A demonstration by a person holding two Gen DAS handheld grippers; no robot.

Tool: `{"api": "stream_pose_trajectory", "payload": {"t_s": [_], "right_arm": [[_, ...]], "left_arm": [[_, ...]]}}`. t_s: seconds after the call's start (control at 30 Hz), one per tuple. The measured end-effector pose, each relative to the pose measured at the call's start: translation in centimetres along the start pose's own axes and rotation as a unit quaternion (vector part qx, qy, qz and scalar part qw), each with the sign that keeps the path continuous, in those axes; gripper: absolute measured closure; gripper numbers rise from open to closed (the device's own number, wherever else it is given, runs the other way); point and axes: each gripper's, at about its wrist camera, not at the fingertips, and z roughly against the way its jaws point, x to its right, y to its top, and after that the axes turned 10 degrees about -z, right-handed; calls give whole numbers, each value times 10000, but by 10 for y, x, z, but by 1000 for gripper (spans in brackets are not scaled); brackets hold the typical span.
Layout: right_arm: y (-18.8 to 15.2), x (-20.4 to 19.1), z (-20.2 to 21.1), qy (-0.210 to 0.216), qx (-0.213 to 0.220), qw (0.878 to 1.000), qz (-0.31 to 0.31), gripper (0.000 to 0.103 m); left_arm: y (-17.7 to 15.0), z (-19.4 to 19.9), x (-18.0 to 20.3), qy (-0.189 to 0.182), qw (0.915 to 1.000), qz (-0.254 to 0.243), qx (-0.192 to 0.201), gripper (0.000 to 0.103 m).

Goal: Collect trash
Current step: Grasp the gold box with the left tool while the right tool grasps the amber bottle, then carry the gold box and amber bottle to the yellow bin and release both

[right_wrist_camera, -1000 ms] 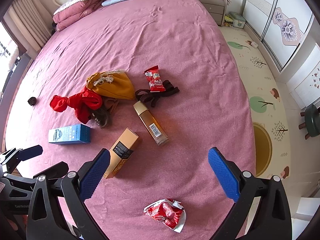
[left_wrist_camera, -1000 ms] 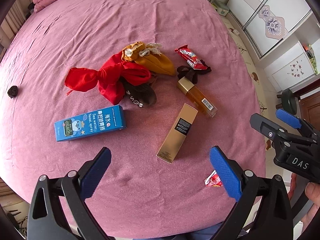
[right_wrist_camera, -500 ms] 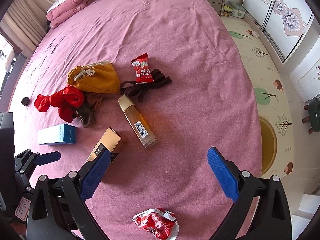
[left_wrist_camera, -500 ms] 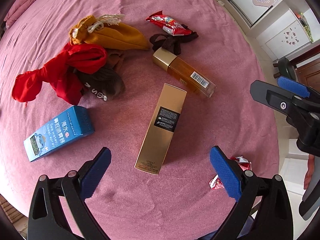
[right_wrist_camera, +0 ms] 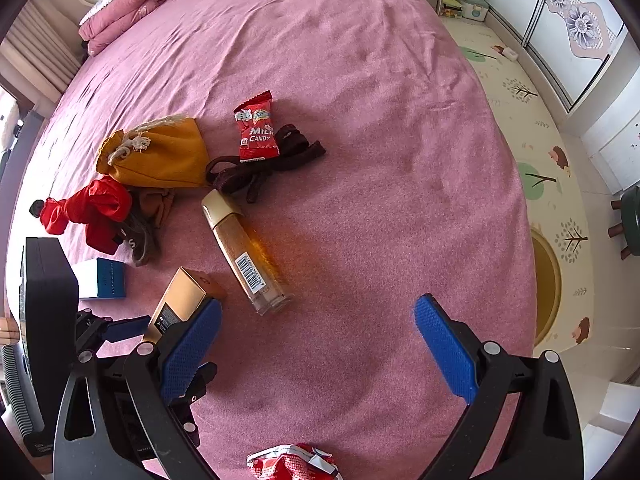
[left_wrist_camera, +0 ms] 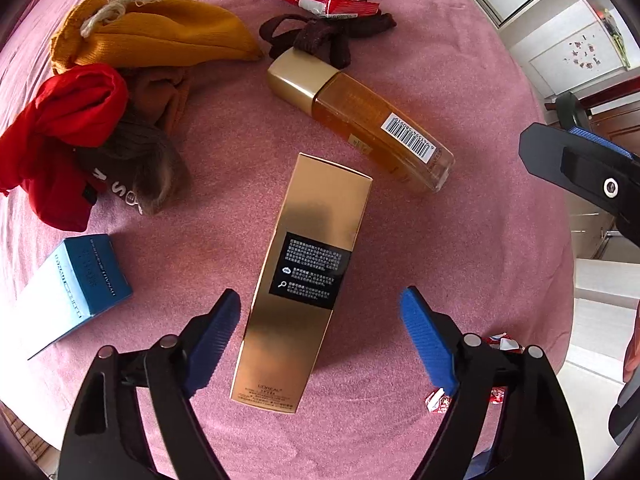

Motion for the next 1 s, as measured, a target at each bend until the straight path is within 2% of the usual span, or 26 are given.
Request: {"api": "stream_pose_trajectory", "payload": {"t_s": [0.03,0.07,0.17,0.33,0.53,0.67,0.83,0.93,1.0], "right_arm": [[1,0,-1,-1,-10,10000,7,10],[1,1,-2,-4,-28,10000,19,10],[3,-1,-6,-4,-66,10000,70,10],[2,-9,-16,5,-198,9995,261,10],[5,-30,-30,68,-322,9973,663,12],[13,-48,-44,98,-449,9938,1016,21],[22,-67,-61,25,-538,9886,1409,23],[25,-77,-75,-12,-638,9861,1536,31],[25,-79,-85,-81,-736,9856,1519,42]], "left_arm": [[1,-3,0,-16,10000,16,-26,27],[2,-7,-1,-35,10000,33,-80,34],[3,-18,-5,-202,9992,160,-293,63],[1,-17,-20,-528,9962,645,-252,65],[-1,-11,-42,-476,9933,1054,-66,66],[-5,-3,-51,-465,9914,1227,26,66],[-13,-7,-53,-520,9888,1398,87,66],[-14,-11,-55,-595,9863,1538,112,66],[-17,-9,-59,-639,9848,1607,149,66]]}}
